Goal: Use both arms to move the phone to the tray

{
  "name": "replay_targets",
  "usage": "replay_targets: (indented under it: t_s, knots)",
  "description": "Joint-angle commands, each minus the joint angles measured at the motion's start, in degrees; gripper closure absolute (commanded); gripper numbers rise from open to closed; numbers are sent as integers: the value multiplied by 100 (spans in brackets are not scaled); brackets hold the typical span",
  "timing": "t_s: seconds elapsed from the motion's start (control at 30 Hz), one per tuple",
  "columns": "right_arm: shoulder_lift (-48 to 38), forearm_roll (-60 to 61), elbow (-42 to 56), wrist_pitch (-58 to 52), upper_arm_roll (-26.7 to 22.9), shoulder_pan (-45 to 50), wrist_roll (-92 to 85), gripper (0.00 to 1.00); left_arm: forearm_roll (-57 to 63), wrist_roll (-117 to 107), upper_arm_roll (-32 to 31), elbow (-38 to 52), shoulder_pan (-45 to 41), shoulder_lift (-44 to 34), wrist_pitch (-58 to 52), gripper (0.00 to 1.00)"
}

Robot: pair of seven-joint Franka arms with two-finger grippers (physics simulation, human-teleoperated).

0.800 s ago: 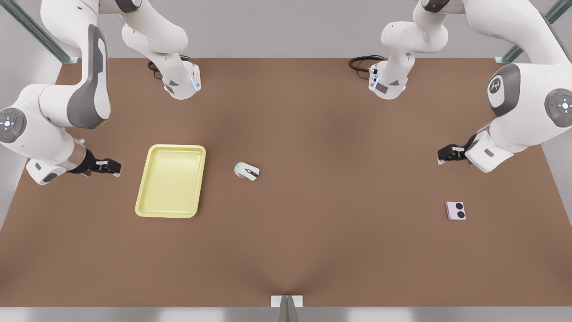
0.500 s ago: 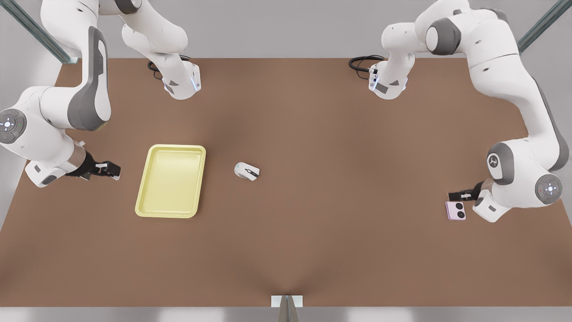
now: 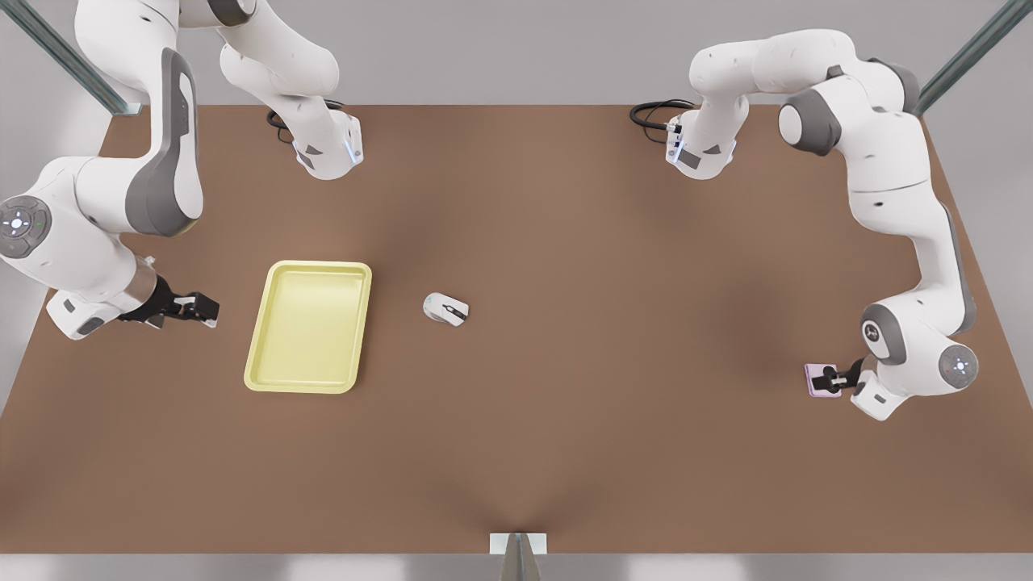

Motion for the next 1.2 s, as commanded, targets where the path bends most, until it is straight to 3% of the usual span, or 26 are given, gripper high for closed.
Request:
replay_targets:
  t_s: [0.0, 1.03, 1.07, 1.13, 1.17]
  knots:
    - [-4, -2, 7, 60, 1, -5, -19, 0, 14, 803, 1, -2, 34, 39, 424, 0]
    - [66, 16, 42, 52, 1, 12, 43, 0, -12, 926, 1, -292, 166, 435, 477, 2]
    - [66, 16, 51, 52, 9, 12, 43, 0, -4, 926, 1, -292, 166, 435, 477, 4]
    - [66, 16, 51, 43, 9, 12, 52, 0, 5, 917, 1, -283, 166, 426, 468, 27]
    - [66, 16, 51, 43, 9, 12, 52, 0, -4, 908, 1, -283, 166, 426, 468, 30]
